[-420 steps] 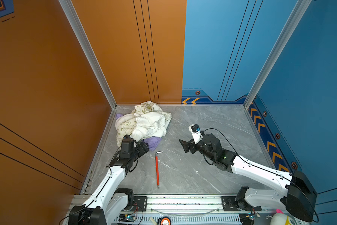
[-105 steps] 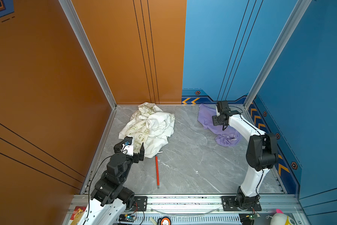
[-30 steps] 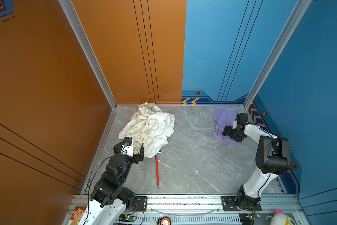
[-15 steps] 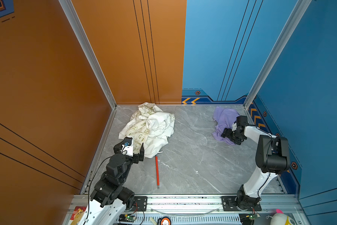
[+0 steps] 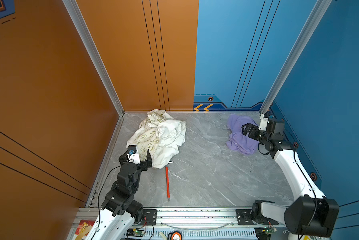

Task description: Pick out a specific cloth from the pile

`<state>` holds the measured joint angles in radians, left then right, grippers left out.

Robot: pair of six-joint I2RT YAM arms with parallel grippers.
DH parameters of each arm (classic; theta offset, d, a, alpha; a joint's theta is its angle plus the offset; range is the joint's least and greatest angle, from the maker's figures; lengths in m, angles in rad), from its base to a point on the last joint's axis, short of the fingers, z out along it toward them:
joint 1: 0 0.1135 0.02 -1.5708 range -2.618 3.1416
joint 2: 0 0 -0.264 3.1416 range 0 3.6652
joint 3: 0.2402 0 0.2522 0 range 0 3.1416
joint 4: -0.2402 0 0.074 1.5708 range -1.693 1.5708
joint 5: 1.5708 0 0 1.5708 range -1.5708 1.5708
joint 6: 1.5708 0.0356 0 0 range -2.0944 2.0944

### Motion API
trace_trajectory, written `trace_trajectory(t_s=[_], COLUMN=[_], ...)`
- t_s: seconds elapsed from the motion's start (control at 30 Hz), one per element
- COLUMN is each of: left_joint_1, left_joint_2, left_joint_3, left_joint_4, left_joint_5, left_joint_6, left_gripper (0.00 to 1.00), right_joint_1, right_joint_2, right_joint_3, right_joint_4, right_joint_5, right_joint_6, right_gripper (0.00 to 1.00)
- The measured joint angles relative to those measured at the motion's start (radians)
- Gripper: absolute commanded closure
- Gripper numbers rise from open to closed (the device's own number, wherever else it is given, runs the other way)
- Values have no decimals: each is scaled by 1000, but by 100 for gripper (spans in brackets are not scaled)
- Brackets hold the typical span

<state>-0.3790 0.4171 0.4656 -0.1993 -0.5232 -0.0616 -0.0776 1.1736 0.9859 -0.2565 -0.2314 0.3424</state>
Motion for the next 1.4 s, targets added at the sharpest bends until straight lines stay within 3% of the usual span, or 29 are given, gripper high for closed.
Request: trace_trajectory(t_s=[0.27,0.63,1.23,1.4], left_joint_1=[129,235,296,303], left_joint_2=[214,549,933,1052], left_joint_3=[-127,-238,-282,-277], left_joint_4=[299,736,1207,1311], left_joint_5=[-45,-34,136,194], left_joint_6=[-23,39,54,55], left_gripper=[2,2,2,2], right_joint_1=[41,46,57,58], right_joint_2=[-180,-97,319,375], right_joint_3=[-336,-667,-706,-708], right_joint_4=[284,666,1234,1284], right_joint_5=[34,173,184,184], right_joint_6=[-48,-173,-264,-269], right_gripper=[0,0,0,0])
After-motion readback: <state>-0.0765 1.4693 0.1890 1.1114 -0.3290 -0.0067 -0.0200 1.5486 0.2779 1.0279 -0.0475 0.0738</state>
